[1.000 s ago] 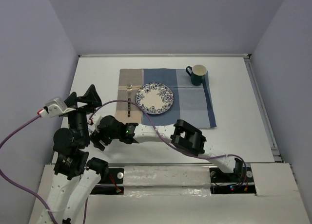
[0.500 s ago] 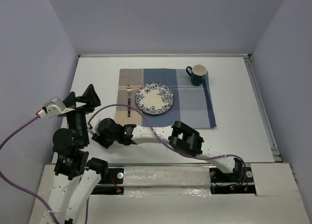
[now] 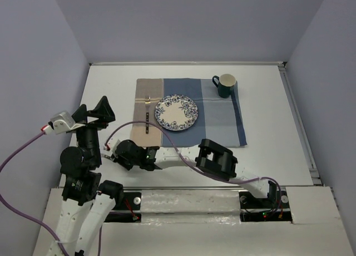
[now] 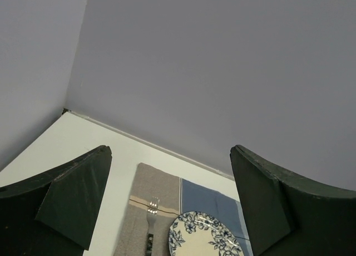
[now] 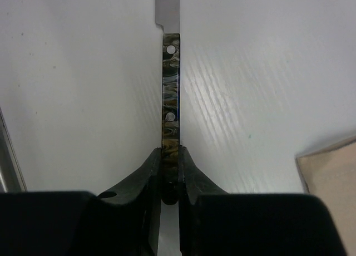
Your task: Set the dinner table for one person
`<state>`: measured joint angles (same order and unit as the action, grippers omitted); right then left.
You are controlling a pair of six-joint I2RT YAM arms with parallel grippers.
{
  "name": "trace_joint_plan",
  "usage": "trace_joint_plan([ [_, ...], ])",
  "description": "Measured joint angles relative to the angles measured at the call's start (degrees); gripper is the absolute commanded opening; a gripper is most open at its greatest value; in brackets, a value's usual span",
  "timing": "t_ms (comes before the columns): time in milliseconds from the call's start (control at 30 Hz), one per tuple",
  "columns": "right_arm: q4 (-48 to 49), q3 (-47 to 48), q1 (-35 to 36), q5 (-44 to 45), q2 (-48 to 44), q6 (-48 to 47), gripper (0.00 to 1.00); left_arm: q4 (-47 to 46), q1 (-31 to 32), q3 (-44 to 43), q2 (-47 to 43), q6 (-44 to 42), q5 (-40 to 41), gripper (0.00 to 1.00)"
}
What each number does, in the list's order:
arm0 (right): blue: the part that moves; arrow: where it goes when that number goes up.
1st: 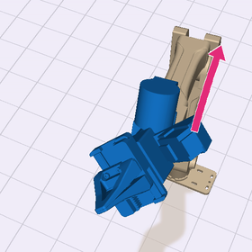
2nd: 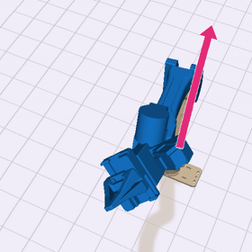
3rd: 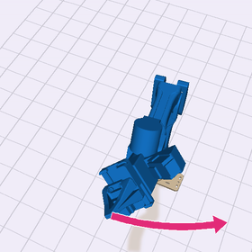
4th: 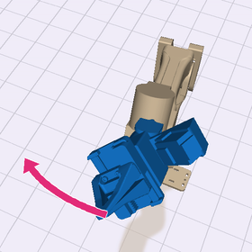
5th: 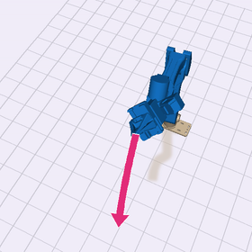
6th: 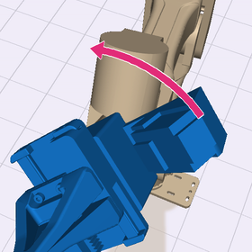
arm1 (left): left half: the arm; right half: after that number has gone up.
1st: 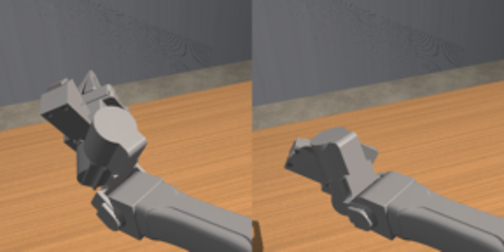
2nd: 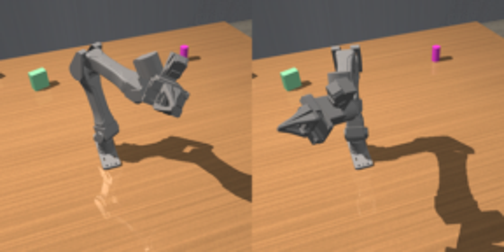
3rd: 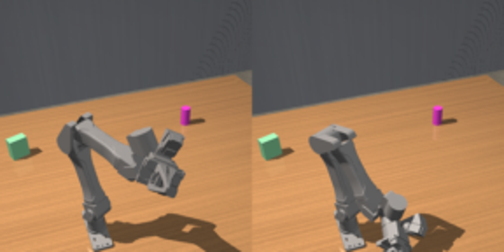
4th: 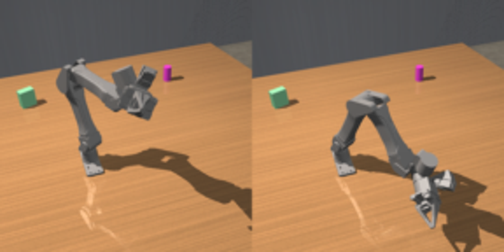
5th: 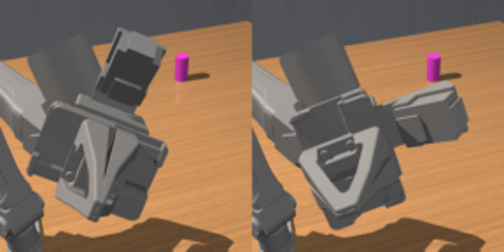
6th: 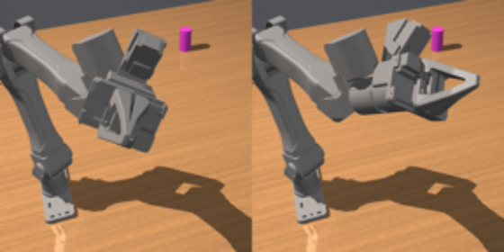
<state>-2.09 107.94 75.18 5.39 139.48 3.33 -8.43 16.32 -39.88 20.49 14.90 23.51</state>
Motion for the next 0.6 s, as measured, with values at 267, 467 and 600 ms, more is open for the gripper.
trace_joint_plan([
  [267, 9.4, -21.3, -4.0, 4.8, -17.0, 7.1, 0.00, 0.1, -0.3, 0.1, -2.3, 0.0, -0.8, 0.99],
  [467, 22.0, -40.3, -14.1, 11.7, -39.1, 13.5, 0.00, -0.5, -0.4, 0.4, -3.2, 0.4, -2.8, 0.99],
  [600, 24.4, -51.2, -21.2, 17.1, -47.3, 16.5, 0.00, -0.4, -0.4, 1.3, -3.2, 0.9, -4.8, 0.99],
])
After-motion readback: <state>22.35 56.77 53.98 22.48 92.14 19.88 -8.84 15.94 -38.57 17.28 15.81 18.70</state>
